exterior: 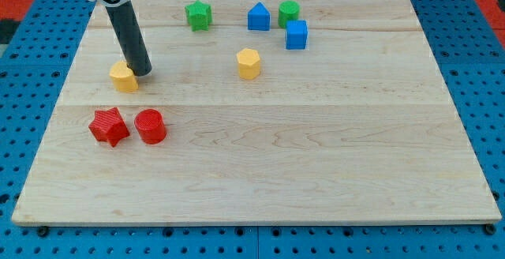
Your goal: Move the yellow hexagon bottom right to the green star
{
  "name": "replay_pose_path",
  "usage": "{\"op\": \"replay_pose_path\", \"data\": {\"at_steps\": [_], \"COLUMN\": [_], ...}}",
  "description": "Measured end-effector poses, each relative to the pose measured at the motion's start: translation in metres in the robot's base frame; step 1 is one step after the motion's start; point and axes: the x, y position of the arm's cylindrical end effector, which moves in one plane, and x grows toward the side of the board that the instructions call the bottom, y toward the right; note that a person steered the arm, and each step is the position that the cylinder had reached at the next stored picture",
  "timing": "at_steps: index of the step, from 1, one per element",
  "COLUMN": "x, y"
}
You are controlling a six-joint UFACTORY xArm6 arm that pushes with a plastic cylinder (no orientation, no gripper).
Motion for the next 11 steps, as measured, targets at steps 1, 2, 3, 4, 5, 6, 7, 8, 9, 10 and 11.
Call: {"op": "replay_pose_path", "data": {"at_steps": [1, 2, 3, 4, 5, 6, 7, 8, 9, 10, 11], "x": [0.013, 0.042, 0.05, 0.018, -0.011, -0.019, -0.014, -0.01, -0.014, -0.035, -0.037], "y": [0.044, 0.097, 0.158, 0.219, 0.219, 0.215, 0.196, 0.155, 0.128, 0.129, 0.121]}}
